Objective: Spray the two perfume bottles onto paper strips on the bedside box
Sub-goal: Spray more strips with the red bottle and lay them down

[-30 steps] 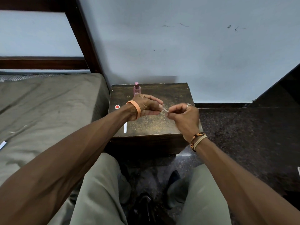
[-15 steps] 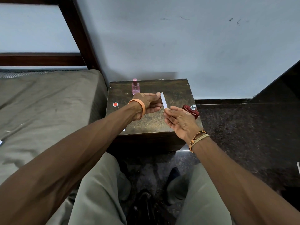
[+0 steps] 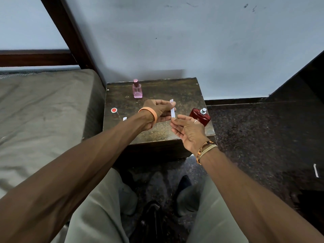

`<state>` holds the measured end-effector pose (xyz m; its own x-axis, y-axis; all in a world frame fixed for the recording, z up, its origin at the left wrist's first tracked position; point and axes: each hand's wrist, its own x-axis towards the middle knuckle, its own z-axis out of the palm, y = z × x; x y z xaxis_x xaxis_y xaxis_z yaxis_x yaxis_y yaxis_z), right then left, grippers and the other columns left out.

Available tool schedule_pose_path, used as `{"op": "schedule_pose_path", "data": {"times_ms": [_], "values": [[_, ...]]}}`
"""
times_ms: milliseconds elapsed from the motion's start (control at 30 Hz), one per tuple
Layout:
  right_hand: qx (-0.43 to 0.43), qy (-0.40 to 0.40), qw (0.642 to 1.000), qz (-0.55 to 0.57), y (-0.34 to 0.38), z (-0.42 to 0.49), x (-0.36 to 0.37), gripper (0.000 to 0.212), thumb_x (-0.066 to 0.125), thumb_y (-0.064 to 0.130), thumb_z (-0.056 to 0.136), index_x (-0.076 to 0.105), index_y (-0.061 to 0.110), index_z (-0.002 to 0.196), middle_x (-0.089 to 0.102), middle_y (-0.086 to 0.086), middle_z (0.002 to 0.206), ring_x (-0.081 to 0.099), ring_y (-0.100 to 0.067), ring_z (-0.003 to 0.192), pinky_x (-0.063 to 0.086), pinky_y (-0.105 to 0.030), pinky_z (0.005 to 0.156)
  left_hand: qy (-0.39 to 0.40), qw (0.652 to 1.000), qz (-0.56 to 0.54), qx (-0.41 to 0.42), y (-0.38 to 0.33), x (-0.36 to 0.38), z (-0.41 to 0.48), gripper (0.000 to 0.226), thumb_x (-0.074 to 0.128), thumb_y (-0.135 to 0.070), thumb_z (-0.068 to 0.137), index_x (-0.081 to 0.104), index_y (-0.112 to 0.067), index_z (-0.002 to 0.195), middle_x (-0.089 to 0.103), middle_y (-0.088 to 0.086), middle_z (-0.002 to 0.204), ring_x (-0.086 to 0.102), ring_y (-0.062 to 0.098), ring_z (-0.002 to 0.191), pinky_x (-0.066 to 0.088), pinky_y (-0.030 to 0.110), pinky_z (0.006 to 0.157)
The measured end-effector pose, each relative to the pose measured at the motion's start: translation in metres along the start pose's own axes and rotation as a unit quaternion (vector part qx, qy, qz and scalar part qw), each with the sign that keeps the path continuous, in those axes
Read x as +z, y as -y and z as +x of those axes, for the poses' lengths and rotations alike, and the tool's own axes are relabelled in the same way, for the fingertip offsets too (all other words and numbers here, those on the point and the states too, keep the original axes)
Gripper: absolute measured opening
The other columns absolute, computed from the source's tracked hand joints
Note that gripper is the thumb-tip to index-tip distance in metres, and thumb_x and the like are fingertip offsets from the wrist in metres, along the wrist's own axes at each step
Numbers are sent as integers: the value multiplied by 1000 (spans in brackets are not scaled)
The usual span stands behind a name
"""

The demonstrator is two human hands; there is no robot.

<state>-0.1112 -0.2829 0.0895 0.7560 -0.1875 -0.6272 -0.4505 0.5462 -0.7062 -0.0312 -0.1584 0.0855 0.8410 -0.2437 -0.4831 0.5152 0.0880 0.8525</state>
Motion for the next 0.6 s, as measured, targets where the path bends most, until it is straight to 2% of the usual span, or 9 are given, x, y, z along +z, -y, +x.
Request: {"op": "schedule_pose_path", "data": {"times_ms": [167, 233, 300, 333, 400, 433, 500, 533, 600], "values": [[-12, -14, 1000, -6, -3, 8, -7, 29, 82, 2, 75, 65, 8, 98, 76, -12, 85, 74, -20, 75, 59, -29, 73, -34, 999, 3, 1, 10, 2, 14, 15, 74, -10, 80, 65, -6, 91, 75, 8, 79, 73, 18, 70, 57, 25, 55], [-90, -96, 988, -75, -10, 13, -12, 30, 86, 11, 71, 67, 13, 94, 76, -8, 83, 73, -17, 70, 61, -30, 69, -47, 999, 15, -5, 15, 5, 20, 11, 71, -12, 84, 63, -8, 89, 74, 7, 75, 71, 14, 63, 57, 25, 53], [-234, -209, 931, -186, -15, 17, -22, 31, 88, 19, 68, 63, 26, 87, 69, 2, 76, 67, -12, 66, 60, -33, 66, -53, 998, 31, -7, 21, 9, 27, 10, 70, -16, 86, 62, -10, 84, 73, 7, 76, 69, 13, 60, 59, 27, 55], [-301, -237, 897, -221, -16, 18, -28, 34, 87, 21, 66, 60, 30, 86, 65, 4, 78, 62, -10, 67, 58, -32, 66, -56, 998, 39, -6, 24, 11, 31, 11, 69, -17, 86, 62, -11, 82, 72, 7, 76, 68, 12, 59, 59, 27, 56], [-384, -263, 848, -254, -14, 23, -39, 46, 87, 20, 63, 55, 33, 93, 56, 4, 95, 57, -8, 78, 53, -22, 70, -62, 997, 44, -7, 29, 16, 38, 11, 68, -17, 87, 62, -11, 81, 72, 6, 74, 67, 10, 56, 58, 25, 54], [-395, -276, 835, -267, -13, 28, -46, 54, 88, 20, 61, 53, 31, 102, 52, 3, 106, 56, -9, 89, 51, -18, 79, -65, 997, 41, -7, 32, 19, 41, 10, 68, -14, 87, 61, -11, 81, 71, 6, 74, 67, 10, 55, 57, 24, 52], [-365, -282, 827, -320, -9, 41, -58, 75, 89, 21, 60, 50, 25, 123, 46, 0, 127, 51, -16, 114, 45, -31, 102, -68, 997, 33, -7, 37, 27, 47, 8, 68, -9, 86, 61, -11, 82, 70, 8, 76, 68, 11, 57, 56, 24, 51], [-338, -267, 832, -351, -8, 48, -62, 85, 90, 22, 60, 46, 23, 133, 43, -2, 135, 47, -18, 123, 41, -40, 108, -67, 997, 35, -6, 40, 31, 50, 8, 68, -7, 86, 61, -11, 83, 70, 8, 76, 68, 12, 58, 56, 24, 50], [-287, -219, 853, -378, -6, 61, -69, 96, 91, 23, 62, 39, 21, 143, 43, -2, 143, 45, -20, 131, 40, -46, 110, -63, 997, 51, -3, 43, 38, 53, 8, 68, -8, 86, 62, -12, 83, 70, 7, 77, 67, 13, 60, 56, 24, 50]]}}
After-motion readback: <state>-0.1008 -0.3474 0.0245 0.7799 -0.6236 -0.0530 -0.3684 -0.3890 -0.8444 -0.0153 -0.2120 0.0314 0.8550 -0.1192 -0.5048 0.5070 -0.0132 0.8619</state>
